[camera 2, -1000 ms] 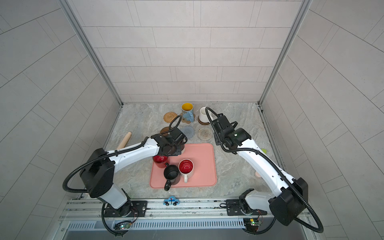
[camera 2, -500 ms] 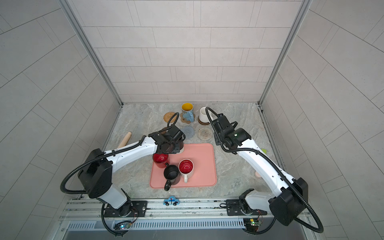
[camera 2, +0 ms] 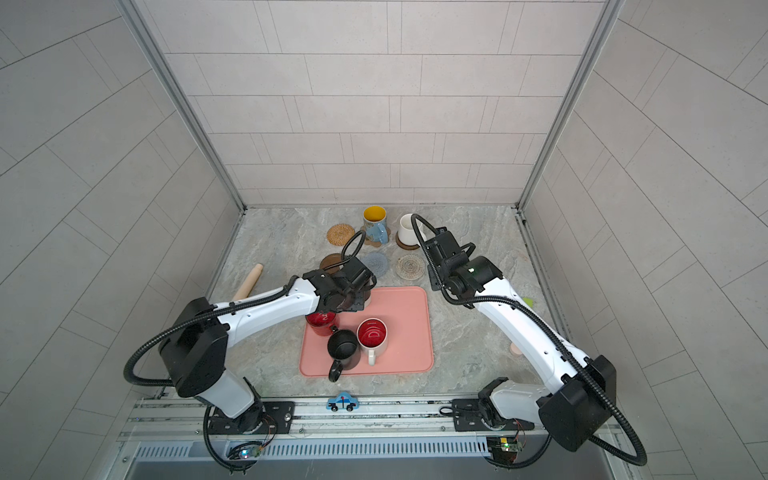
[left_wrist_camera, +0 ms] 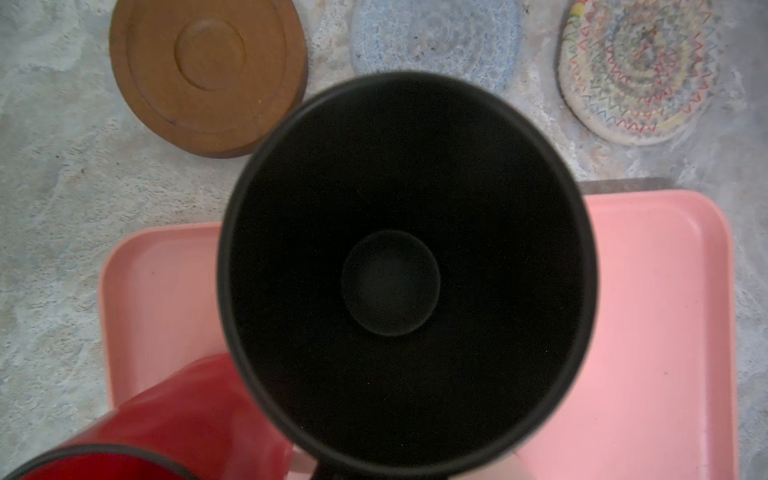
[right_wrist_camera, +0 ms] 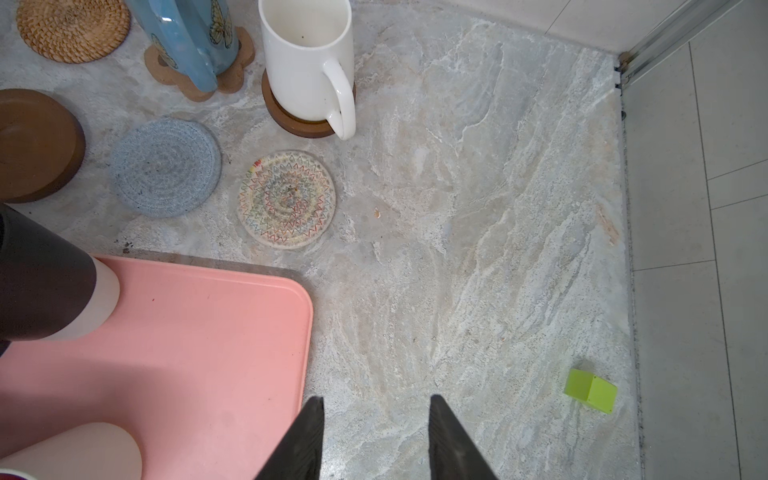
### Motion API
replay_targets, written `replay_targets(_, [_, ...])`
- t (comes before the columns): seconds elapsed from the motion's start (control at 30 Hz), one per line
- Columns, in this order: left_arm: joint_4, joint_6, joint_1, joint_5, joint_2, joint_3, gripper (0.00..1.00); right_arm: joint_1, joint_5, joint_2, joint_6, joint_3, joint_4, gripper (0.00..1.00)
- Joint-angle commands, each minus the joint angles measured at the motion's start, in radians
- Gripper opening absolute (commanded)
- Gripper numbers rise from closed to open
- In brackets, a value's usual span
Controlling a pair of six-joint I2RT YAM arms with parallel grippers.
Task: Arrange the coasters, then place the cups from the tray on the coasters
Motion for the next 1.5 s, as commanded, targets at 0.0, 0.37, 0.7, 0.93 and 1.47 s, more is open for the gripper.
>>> replay_targets(0.0, [0.019,-0.017,-0.02,-0.007,0.028,-0.017,0.06,0.0,0.007,-0.029,0.018,-0.007,-0.016,0.44])
replay_targets(0.37, [0.025,-0.025,-0.031,0.013,0.042,-0.006,0.22,0.0,0.009,-0.032,0.018,-0.011,-0.017,0.44])
replay_targets(0.7, [0.041,-0.024,-0.03,0.02,0.035,-0.005,0.25,0.0,0.009,-0.038,0.018,-0.013,-0.018,0.44])
replay_targets(0.93, [0.055,-0.014,-0.028,0.051,0.011,0.005,0.25,0.0,0.008,-0.038,0.021,-0.013,-0.018,0.44])
replay_targets(1.47, [0.076,-0.007,-0.027,0.04,0.032,0.009,0.05,-0.001,0.005,-0.063,0.024,-0.03,-0.021,0.44])
